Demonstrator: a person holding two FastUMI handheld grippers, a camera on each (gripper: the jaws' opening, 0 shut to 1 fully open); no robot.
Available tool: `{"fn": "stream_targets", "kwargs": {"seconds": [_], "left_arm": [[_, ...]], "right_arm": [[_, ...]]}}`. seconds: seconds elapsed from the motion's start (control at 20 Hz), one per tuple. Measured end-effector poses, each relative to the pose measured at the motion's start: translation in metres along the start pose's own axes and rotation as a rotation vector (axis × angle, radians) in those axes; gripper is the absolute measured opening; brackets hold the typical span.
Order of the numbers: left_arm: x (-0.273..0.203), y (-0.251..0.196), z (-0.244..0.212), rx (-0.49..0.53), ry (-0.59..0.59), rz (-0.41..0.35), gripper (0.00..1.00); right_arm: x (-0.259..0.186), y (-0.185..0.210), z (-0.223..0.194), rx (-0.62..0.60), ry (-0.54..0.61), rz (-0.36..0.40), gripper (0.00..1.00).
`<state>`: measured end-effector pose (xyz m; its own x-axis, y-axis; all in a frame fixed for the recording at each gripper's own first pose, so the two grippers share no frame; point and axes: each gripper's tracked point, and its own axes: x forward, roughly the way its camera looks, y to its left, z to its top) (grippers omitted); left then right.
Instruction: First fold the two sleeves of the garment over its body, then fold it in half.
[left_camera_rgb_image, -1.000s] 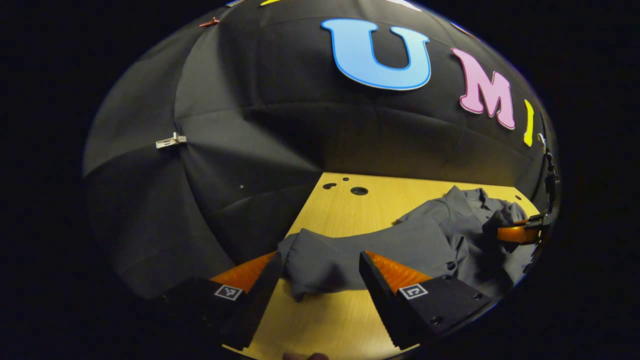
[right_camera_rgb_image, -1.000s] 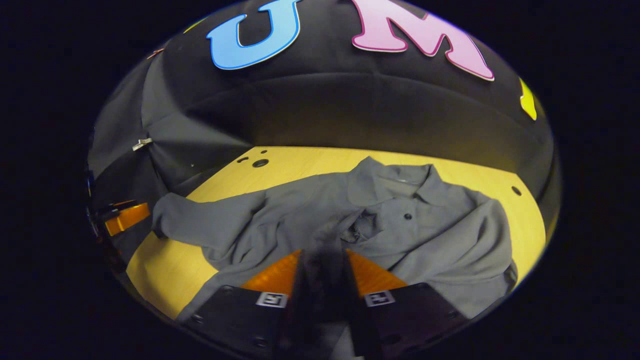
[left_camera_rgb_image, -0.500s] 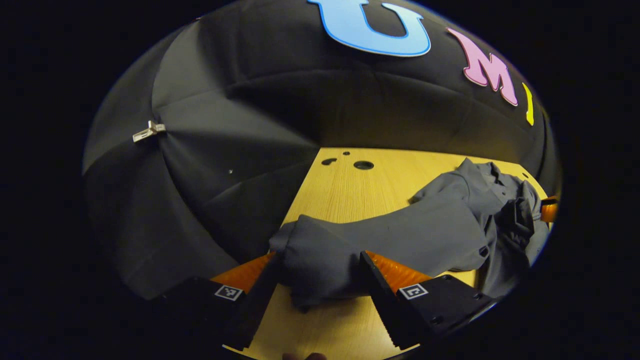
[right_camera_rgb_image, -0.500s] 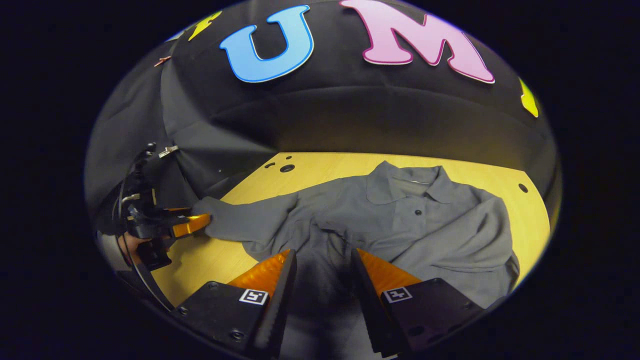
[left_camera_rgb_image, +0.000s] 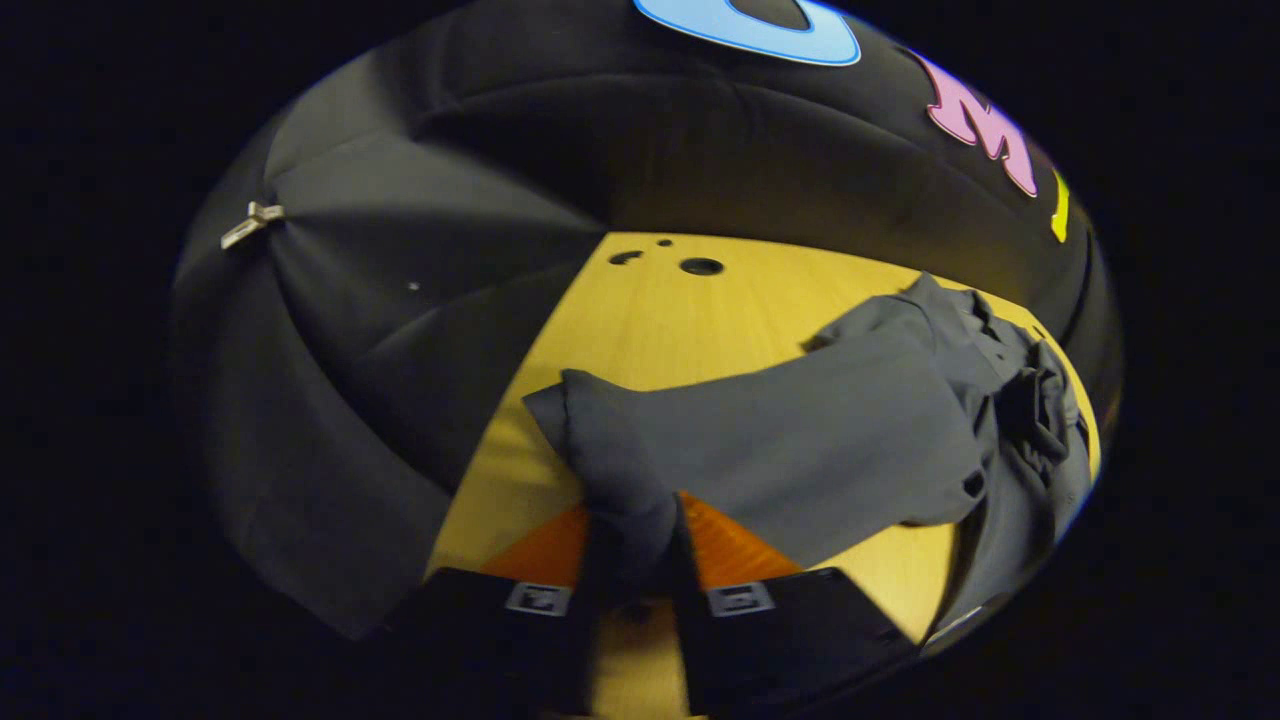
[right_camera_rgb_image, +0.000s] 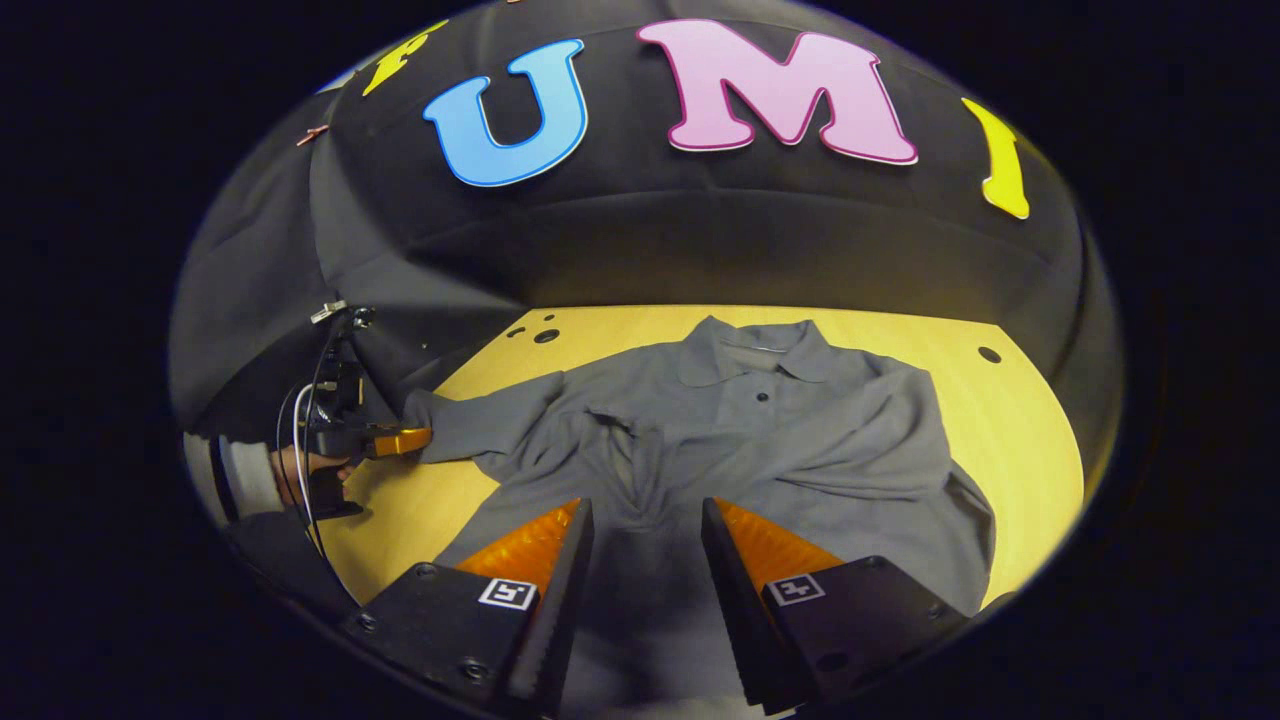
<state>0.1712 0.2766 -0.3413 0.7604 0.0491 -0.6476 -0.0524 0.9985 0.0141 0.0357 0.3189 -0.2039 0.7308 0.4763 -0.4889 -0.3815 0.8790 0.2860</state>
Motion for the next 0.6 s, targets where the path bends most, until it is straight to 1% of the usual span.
{"fn": "stream_targets", "kwargs": {"seconds": [0.1,0.2,0.35,0.5,0.6], "left_arm": [[0.001,-0.001,0.002,-0.001,0.0,0.02,0.11],[-0.007,-0.002,0.007,0.0,-0.006,0.054,0.06],[-0.034,-0.013,0.041,0.024,-0.111,0.08,0.06],[-0.07,-0.042,0.072,0.055,-0.203,0.068,0.06],[-0.095,-0.064,0.095,0.054,-0.262,0.055,0.06]], "right_arm": [[-0.014,-0.012,-0.005,0.004,-0.007,-0.025,0.68],[-0.03,-0.027,-0.008,0.02,-0.014,-0.052,0.68],[-0.052,-0.053,-0.011,0.034,-0.031,-0.094,0.68],[-0.076,-0.08,-0.016,0.054,-0.046,-0.132,0.68],[-0.089,-0.098,-0.018,0.069,-0.057,-0.155,0.68]]}}
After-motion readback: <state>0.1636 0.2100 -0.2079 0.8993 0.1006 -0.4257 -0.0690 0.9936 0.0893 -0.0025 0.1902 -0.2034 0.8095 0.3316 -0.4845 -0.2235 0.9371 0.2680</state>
